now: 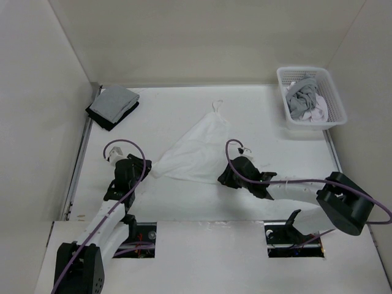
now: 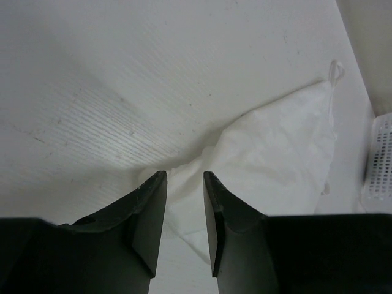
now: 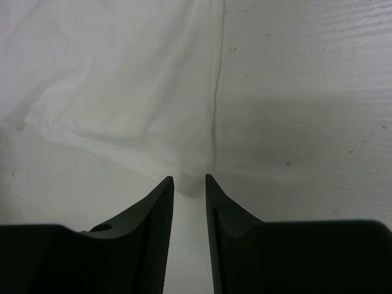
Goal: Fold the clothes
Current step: Flatten the tank top out
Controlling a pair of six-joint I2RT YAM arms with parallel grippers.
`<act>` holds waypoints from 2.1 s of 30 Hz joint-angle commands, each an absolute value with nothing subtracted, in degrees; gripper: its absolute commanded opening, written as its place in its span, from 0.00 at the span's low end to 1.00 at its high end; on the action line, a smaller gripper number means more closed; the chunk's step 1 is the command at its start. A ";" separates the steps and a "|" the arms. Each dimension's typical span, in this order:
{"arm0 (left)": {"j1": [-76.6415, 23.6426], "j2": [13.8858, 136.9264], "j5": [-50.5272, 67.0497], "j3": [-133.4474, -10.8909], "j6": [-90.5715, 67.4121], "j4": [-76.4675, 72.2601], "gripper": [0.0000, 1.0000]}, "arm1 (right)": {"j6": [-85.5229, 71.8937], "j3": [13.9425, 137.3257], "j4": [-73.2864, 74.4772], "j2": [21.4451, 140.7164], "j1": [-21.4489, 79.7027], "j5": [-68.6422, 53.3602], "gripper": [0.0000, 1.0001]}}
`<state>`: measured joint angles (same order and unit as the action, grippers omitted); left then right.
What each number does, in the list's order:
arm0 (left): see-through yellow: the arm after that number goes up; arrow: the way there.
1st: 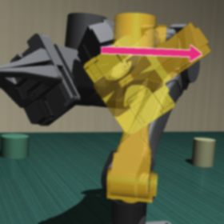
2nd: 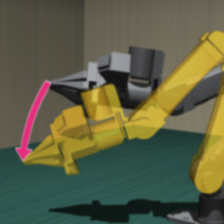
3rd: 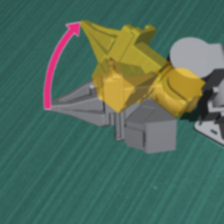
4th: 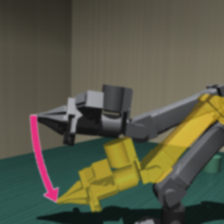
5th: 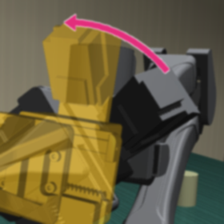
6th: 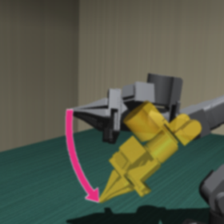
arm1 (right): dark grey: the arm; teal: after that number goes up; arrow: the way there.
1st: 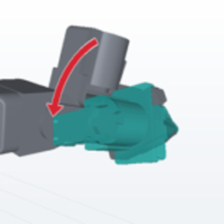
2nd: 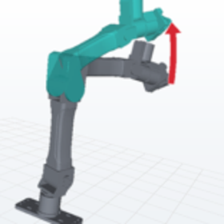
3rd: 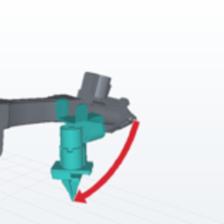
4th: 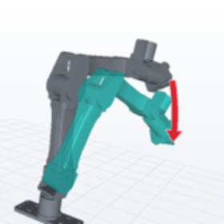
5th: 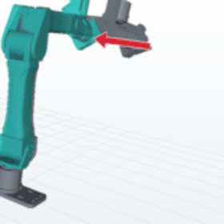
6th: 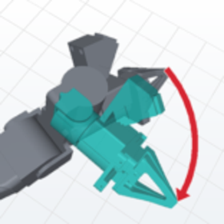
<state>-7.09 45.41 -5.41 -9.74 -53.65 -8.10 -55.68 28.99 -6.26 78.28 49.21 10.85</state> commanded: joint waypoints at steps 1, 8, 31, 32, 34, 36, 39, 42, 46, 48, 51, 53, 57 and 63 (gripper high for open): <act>-6.63 44.38 -6.59 -9.58 -51.50 -8.17 0.29 | -59.15 28.30 -8.62 78.31 49.70 11.95 0.31; -6.28 45.96 -7.38 -10.28 -49.66 -8.17 0.31 | -60.38 28.74 -7.82 80.67 50.23 11.87 0.34; -27.09 56.66 -6.95 -21.08 -39.47 -4.65 0.55 | -52.91 25.41 19.25 45.01 43.81 17.13 0.07; -29.29 59.65 -6.94 -22.22 -38.77 -5.09 0.55 | -53.08 24.79 18.99 44.57 43.55 17.57 0.07; -32.72 64.84 -6.77 -24.42 -37.97 -5.80 0.53 | -52.91 24.35 18.11 44.21 42.85 17.40 0.07; -34.93 68.62 -7.64 -25.92 -37.71 -6.24 0.49 | -52.56 24.26 16.71 44.30 42.67 17.05 0.07; -35.90 71.80 -10.45 -27.24 -37.44 -6.42 0.44 | -51.86 24.35 14.86 44.82 42.84 16.61 0.07; -36.51 73.12 -15.28 -28.12 -36.74 -6.06 0.43 | -51.51 24.78 13.71 45.26 42.85 16.61 0.07; -37.04 75.66 -18.46 -28.56 -36.04 -8.51 0.43 | -50.54 25.05 12.22 46.05 42.85 16.44 0.07; -36.96 78.21 -17.41 -29.00 -35.60 -11.15 0.35 | -50.19 25.05 11.25 46.41 42.49 16.17 0.07; -35.91 81.46 -13.29 -29.79 -36.38 -14.23 0.12 | -49.31 25.66 9.85 46.76 41.88 16.17 0.07; -35.03 80.96 -12.13 -29.71 -37.87 -15.11 0.04 | -48.26 26.54 9.14 46.84 41.70 16.17 0.06; -35.46 68.95 -12.48 -29.18 -39.28 -11.88 0.02 | -45.27 29.79 10.72 44.83 41.88 17.05 0.06; -40.02 43.72 -18.79 -33.30 -43.41 8.67 0.02 | -44.03 36.03 21.95 31.31 47.14 19.68 0.05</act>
<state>-37.93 51.66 -14.98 -29.50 -40.56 -0.47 -45.80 30.81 17.69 37.58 44.18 17.21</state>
